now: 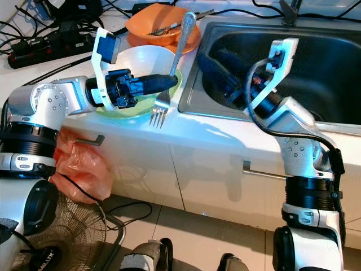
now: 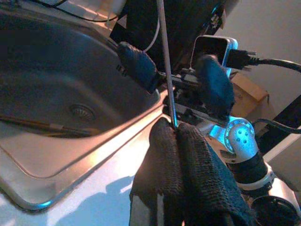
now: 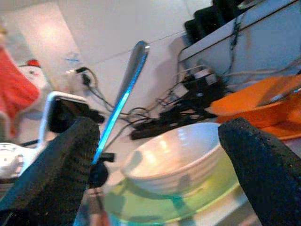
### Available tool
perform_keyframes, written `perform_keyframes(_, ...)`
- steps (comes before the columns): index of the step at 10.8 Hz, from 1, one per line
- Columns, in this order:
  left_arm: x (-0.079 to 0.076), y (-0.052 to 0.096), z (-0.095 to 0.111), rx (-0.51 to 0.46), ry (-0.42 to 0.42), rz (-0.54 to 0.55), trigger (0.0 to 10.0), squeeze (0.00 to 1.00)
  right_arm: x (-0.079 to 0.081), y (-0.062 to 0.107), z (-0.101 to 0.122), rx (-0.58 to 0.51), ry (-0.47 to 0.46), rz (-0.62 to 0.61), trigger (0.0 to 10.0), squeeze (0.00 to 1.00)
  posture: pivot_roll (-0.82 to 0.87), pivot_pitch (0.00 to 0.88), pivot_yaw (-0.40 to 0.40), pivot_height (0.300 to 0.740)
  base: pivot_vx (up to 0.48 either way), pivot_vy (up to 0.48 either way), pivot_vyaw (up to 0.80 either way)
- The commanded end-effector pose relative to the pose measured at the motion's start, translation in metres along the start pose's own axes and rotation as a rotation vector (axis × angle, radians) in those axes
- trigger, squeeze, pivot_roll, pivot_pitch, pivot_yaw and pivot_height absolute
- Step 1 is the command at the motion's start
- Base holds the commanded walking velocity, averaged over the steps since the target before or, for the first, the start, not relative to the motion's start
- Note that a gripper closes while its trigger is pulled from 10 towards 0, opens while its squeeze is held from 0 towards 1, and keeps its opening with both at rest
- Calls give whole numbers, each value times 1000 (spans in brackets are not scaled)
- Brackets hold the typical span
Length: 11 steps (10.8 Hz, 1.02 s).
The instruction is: Kitchen organization
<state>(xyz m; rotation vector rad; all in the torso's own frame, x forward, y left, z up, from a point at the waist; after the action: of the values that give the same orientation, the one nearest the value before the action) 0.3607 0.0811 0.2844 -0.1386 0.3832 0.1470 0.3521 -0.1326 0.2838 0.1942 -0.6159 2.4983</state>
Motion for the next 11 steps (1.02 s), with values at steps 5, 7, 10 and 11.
perform_keyframes(5,-14,-22,-13,46,9,-111,0,0,32,-32,-13,47,-120,220,10000,0,112,126,109,740,0,0,0)
perform_keyframes(7,-15,-26,-22,68,23,-125,0,0,35,-39,-12,44,-120,249,5647,0,115,125,107,740,0,0,0)
perform_keyframes(10,-17,-20,-22,67,21,-127,0,0,37,-38,-2,28,-112,279,0,0,112,125,103,740,0,0,0)
perform_keyframes(11,-16,-19,-21,64,16,-123,0,0,35,-37,-3,38,-105,272,0,0,111,124,101,740,0,0,0)
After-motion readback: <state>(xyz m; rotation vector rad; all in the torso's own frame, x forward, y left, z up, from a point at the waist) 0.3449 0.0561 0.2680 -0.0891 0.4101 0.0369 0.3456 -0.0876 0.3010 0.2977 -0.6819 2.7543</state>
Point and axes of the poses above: a point about 5 cm out from each wrist's last joint towards the gripper, its own y axis pointing back from the gripper into the wrist, its own z axis along the axis of the wrist's last joint, x = y × z, the point moved 4 cm from there along -y, pointing out of the wrist towards the gripper, and after that the axes turned 1 degree about -y, right-handed, at the moved point
